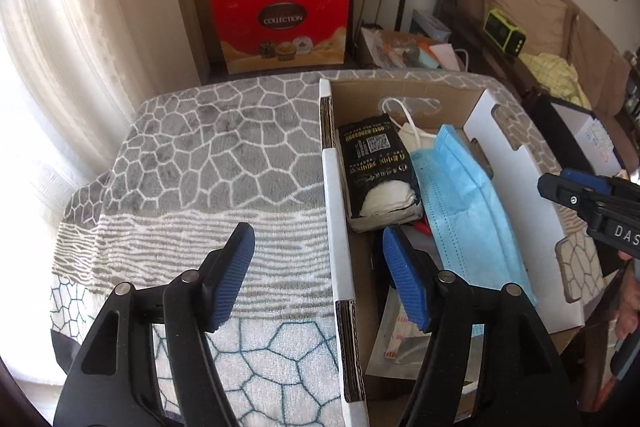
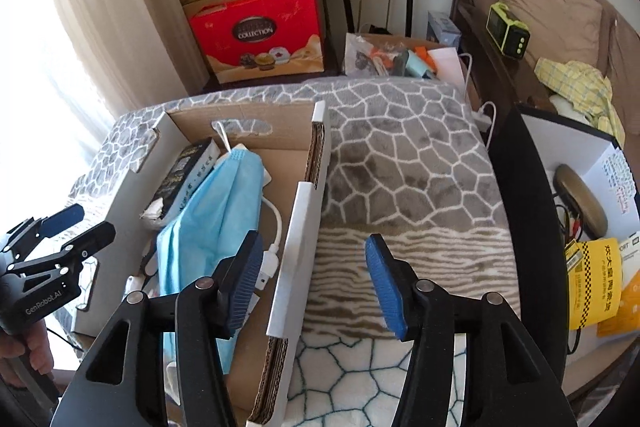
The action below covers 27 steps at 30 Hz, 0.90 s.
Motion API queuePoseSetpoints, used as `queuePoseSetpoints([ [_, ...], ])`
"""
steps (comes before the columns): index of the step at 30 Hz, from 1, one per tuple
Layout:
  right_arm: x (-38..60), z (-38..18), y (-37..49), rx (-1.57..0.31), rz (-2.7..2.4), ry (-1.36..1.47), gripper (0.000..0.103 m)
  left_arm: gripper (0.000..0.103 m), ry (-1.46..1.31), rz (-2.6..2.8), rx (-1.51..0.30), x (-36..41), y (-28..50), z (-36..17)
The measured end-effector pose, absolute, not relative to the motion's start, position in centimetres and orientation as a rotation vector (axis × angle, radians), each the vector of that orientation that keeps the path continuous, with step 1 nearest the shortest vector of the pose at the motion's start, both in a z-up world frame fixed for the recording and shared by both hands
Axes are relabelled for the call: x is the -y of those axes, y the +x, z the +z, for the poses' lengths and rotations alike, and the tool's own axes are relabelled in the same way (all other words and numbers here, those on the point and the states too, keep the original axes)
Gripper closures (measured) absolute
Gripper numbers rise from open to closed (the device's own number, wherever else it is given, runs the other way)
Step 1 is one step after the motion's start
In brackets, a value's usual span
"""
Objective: Organize objects
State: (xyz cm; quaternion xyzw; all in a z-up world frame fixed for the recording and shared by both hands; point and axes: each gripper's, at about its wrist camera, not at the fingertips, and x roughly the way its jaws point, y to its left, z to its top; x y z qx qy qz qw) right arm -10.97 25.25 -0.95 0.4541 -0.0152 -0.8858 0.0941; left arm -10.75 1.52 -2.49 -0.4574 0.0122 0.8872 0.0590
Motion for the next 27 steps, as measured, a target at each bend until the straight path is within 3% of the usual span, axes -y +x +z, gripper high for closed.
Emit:
queuePoseSetpoints([
  [8,-24.7,1.3,-7.2,0.0,-2.715,1.217,0.032,0.015,-1.234,2.774,-0.026,-1.5,-7.4,0.5],
  [14,-24.0,1.7,-4.6,-0.046,-2.763,1.154,0.022,0.004,-1.189,2.806,0.001,-1.4,-5.3,1.4],
  [20,-23.7,1.7,-2.5,-0.092,-2.797,1.127,0.014,0.001,-1.168,2.825,0.014,-1.1,-3.1,1.4],
  [24,-23.7,1.4,-1.0,-0.093,-2.827,1.114,0.001,0.0,-1.153,2.846,0.013,-0.8,-1.7,1.3],
  [27,-23.7,1.0,0.0,-0.071,-2.847,1.097,0.001,0.0,-1.162,2.855,-0.018,-0.9,-0.7,0.9],
])
